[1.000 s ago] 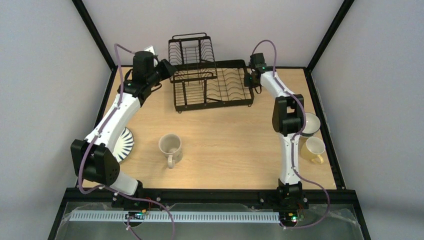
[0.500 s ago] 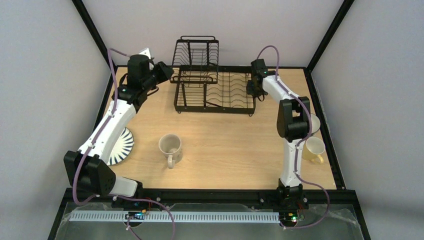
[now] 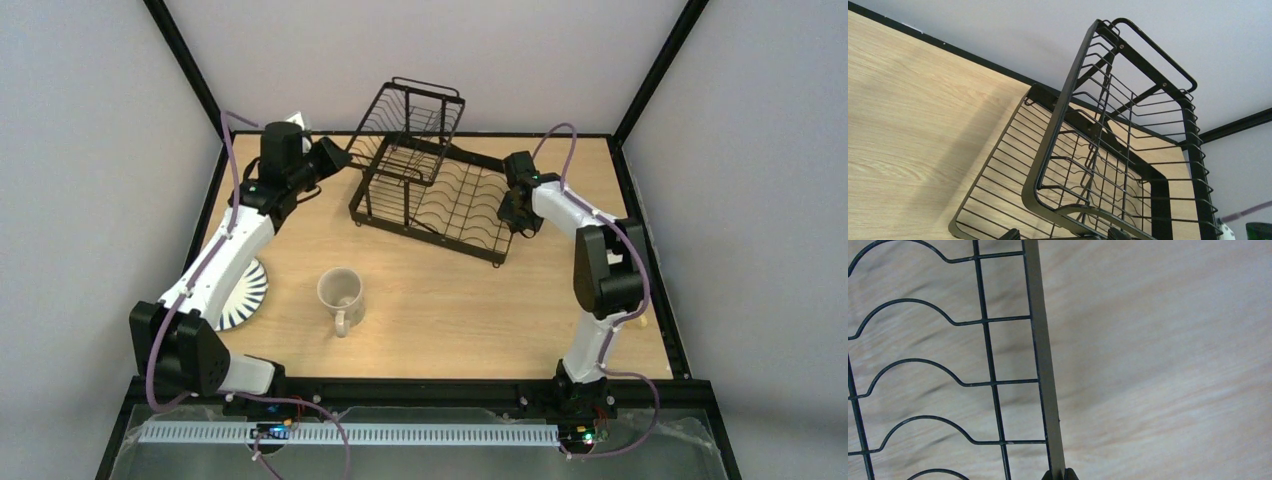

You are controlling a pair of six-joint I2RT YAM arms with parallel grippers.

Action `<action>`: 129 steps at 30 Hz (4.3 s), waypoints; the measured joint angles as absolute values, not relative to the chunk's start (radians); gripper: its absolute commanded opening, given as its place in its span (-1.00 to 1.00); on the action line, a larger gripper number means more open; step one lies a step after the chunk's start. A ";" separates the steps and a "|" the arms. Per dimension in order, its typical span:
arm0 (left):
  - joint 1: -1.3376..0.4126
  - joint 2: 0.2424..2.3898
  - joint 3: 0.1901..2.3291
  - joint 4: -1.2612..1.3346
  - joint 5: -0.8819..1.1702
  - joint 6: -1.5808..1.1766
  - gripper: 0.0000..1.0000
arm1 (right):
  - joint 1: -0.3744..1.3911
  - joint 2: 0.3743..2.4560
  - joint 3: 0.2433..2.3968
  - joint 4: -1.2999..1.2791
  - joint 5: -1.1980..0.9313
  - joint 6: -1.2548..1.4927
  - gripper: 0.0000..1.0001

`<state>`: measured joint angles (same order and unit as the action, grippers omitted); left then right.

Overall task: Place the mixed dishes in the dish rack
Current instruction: Move the dish rack to the center of the board, then move to the center of the board.

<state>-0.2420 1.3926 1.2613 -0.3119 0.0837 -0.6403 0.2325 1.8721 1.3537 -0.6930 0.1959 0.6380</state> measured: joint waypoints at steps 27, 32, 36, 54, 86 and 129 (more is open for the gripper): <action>-0.242 1.429 1.252 -0.231 0.142 -0.730 0.98 | 0.454 1.763 1.206 -0.724 0.326 1.291 -0.11; -0.242 1.429 1.260 -0.231 0.142 -0.734 0.98 | 0.472 1.734 1.203 -0.717 0.326 1.303 0.42; -0.242 1.428 1.263 -0.232 0.141 -0.735 0.98 | 0.474 1.687 1.203 -0.716 0.328 1.286 0.59; -0.242 1.407 1.264 -0.288 0.149 -0.776 0.98 | 0.474 1.608 1.280 -0.635 0.517 0.883 0.97; -0.242 1.360 1.248 -0.315 0.292 -0.722 0.98 | 0.209 2.096 1.695 -0.276 0.226 -0.072 0.99; -0.218 1.361 1.263 -0.356 0.306 -0.726 0.98 | 0.142 2.222 1.725 -0.353 -0.091 -0.111 -0.53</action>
